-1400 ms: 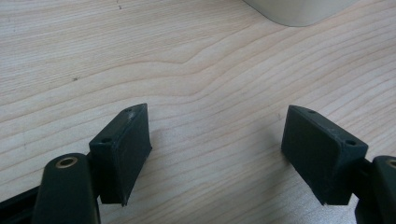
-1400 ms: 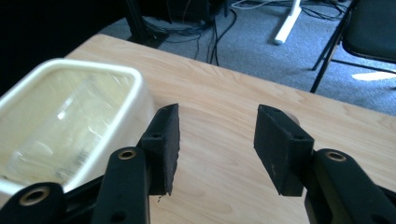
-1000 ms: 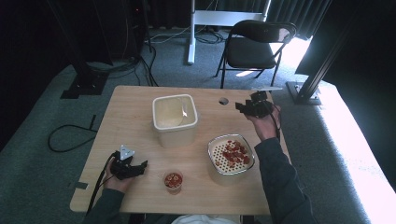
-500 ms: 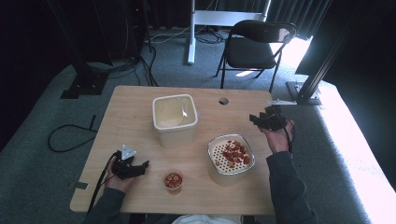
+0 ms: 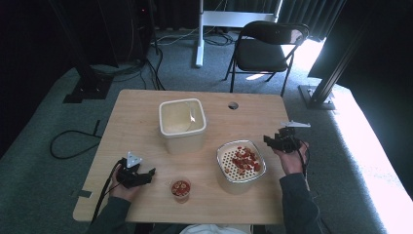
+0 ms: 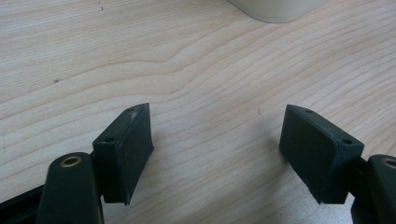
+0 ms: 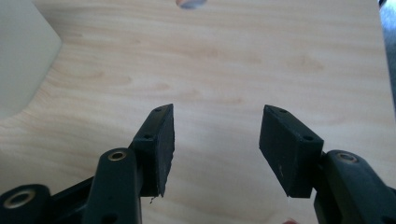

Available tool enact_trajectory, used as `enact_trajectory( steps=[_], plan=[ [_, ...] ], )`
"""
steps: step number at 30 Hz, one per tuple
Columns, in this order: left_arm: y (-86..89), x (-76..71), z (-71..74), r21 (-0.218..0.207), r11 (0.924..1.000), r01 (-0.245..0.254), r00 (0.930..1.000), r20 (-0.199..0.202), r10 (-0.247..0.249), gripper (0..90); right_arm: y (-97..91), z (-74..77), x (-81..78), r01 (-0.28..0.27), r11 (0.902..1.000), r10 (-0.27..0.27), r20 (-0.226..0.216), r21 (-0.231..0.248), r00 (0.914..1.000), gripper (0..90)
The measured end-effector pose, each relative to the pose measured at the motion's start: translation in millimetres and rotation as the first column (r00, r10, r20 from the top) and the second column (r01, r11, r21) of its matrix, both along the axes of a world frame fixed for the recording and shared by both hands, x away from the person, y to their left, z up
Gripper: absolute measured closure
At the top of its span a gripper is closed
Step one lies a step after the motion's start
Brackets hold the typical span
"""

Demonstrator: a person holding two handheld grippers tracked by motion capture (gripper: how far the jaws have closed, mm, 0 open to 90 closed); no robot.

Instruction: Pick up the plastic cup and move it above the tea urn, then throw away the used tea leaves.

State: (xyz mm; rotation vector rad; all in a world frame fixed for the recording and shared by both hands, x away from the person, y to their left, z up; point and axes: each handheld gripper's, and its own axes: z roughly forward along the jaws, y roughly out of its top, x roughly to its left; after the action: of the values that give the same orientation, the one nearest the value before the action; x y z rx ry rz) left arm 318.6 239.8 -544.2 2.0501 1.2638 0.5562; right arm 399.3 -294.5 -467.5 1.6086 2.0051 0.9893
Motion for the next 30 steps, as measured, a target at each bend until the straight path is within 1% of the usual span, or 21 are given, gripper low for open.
enact_trajectory(
  steps=[2,5,6,7,10,11,12,13,14,16,17,18,20,21,22,25,26,27,28,29,30],
  plan=[
    [-0.5,-1.3,0.1,-0.001,1.0,0.004,1.0,-0.003,-0.004,26.7,-0.7,-4.0,-3.5,0.003,1.0,-0.003,-0.005,0.006,1.0,44.3],
    [-2.4,-6.3,0.3,0.002,0.9997,0.023,0.9997,-0.004,-0.023,26.7,0.8,-21.5,-18.9,-0.002,1.0,0.002,-0.022,-0.001,0.9997,42.9],
    [-5.1,-10.3,0.5,0.002,0.9991,0.043,0.999,-0.006,-0.043,26.7,1.1,-25.3,-22.9,0.0,1.0,0.0,-0.022,-0.008,0.9997,42.9],
    [-5.1,-10.3,0.5,0.002,0.9991,0.043,0.999,-0.006,-0.043,26.6,1.1,-25.3,-22.9,0.0,1.0,0.0,-0.022,-0.008,0.9997,42.9],
    [-9.9,-14.4,1.5,0.007,0.998,0.063,0.9979,-0.018,-0.063,26.6,2.3,-35.3,-34.7,-0.003,1.0,0.003,-0.023,-0.009,0.9997,42.7],
    [-13.1,-16.6,2.4,0.014,0.9964,0.084,0.9961,-0.029,-0.083,24.9,3.5,-40.8,-42.1,-0.003,0.9999,0.003,-0.027,-0.01,0.9996,42.6],
    [-13.1,-16.6,2.4,0.014,0.9964,0.084,0.9961,-0.029,-0.083,24.8,3.5,-40.8,-42.1,-0.003,0.9999,0.003,-0.027,-0.01,0.9996,42.6],
    [-16.5,-20.7,3.1,0.01,0.9945,0.105,0.9938,-0.039,-0.104,24.9,5.3,-45.3,-50.0,-0.005,0.9999,0.004,-0.032,-0.013,0.9995,42.2],
    [-16.5,-20.7,3.1,0.01,0.9945,0.105,0.9938,-0.039,-0.104,24.9,5.3,-45.3,-50.0,-0.005,0.9999,0.004,-0.032,-0.013,0.9995,42.2],
    [-19.0,-25.5,4.2,0.002,0.9917,0.128,0.9906,-0.048,-0.128,25.0,7.5,-50.3,-62.0,-0.014,0.9996,0.013,-0.03,-0.023,0.9995,40.8],
    [-21.7,-29.8,4.6,0.002,0.989,0.148,0.9876,-0.054,-0.147,25.0,7.5,-50.3,-62.0,-0.014,0.9996,0.013,-0.03,-0.023,0.9995,40.8],
    [-24.1,-33.4,5.1,-0.002,0.9855,0.169,0.9842,-0.052,-0.169,25.0,7.8,-52.0,-67.5,-0.018,0.9994,0.017,-0.028,-0.03,0.9995,40.7],
    [-28.9,-41.1,7.5,-0.012,0.9767,0.214,0.976,-0.037,-0.215,24.9,7.7,-54.0,-76.1,-0.019,0.9996,0.018,-0.032,-0.023,0.9993,40.0],
    [-28.9,-41.1,7.5,-0.012,0.9767,0.214,0.976,-0.037,-0.215,24.9,7.7,-54.0,-76.1,-0.019,0.9996,0.018,-0.032,-0.023,0.9993,40.0],
    [-32.4,-49.9,11.0,-0.042,0.9656,0.257,0.9661,-0.016,-0.258,25.0,9.9,-55.6,-89.4,-0.029,0.9992,0.028,-0.037,-0.026,0.9989,39.1],
    [-34.7,-57.0,12.7,-0.059,0.9513,0.302,0.9528,-0.007,-0.303,24.9,11.2,-55.3,-102.1,-0.034,0.9987,0.032,-0.033,-0.038,0.9989,38.9],
    [-34.7,-57.0,12.7,-0.059,0.9513,0.302,0.9528,-0.007,-0.303,25.0,11.2,-55.3,-102.1,-0.034,0.9987,0.032,-0.033,-0.038,0.9989,38.9],
    [-38.8,-62.0,13.1,-0.082,0.9313,0.355,0.9348,0.011,-0.355,25.0,10.9,-54.9,-105.2,-0.036,0.9987,0.035,-0.033,-0.037,0.9989,38.9],
    [-40.2,-63.3,13.3,-0.1,0.9211,0.376,0.9262,0.015,-0.377,24.9,11.4,-53.6,-114.5,-0.06,0.998,0.059,-0.046,-0.019,0.9972,39.6],
    [-41.6,-64.0,13.5,-0.124,0.9103,0.395,0.9181,0.017,-0.396,24.9,12.6,-53.2,-118.1,-0.069,0.9975,0.069,-0.051,-0.016,0.9964,39.6],
    [-43.0,-64.4,13.8,-0.133,0.9025,0.409,0.9114,0.016,-0.411,25.0,13.9,-52.9,-121.4,-0.078,0.9968,0.076,-0.051,-0.019,0.9958,39.5]
  ],
)
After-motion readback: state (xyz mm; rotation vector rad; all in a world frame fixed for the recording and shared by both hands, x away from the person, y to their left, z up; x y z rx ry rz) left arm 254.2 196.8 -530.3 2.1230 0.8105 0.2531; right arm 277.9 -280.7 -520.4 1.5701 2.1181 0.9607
